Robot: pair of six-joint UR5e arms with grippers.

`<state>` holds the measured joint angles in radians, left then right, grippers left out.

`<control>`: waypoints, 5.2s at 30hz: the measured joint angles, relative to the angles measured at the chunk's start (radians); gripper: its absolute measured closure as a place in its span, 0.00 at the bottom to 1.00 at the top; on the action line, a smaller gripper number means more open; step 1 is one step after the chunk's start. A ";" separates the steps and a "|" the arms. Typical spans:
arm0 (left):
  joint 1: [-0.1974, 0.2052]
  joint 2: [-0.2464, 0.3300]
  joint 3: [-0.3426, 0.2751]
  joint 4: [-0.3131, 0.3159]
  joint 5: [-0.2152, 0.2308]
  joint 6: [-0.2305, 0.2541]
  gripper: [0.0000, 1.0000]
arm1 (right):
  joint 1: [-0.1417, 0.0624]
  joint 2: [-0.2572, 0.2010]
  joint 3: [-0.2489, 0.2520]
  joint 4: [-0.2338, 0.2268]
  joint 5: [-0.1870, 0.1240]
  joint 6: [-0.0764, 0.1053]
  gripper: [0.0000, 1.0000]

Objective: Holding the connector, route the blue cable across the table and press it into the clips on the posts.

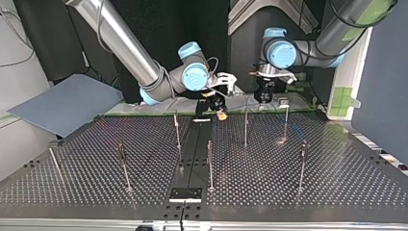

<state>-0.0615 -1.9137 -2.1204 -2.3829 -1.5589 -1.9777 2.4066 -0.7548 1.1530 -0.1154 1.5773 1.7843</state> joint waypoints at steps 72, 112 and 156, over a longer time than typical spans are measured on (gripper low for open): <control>-0.133 0.107 0.033 -0.211 -0.134 0.107 0.00 | -0.117 0.005 -0.003 -0.032 -0.048 0.016 1.00; -0.258 -0.133 0.300 -0.165 -0.162 0.021 0.00 | -0.134 0.005 -0.003 -0.031 -0.066 0.015 1.00; -0.308 -0.050 0.368 -0.365 -0.312 0.026 1.00 | -0.155 -0.137 0.016 0.096 -0.073 0.009 1.00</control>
<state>-0.3696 -1.9639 -1.7527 -2.7478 -1.8706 -1.9513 2.2514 -0.8916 1.1693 -0.0189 1.5041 1.7934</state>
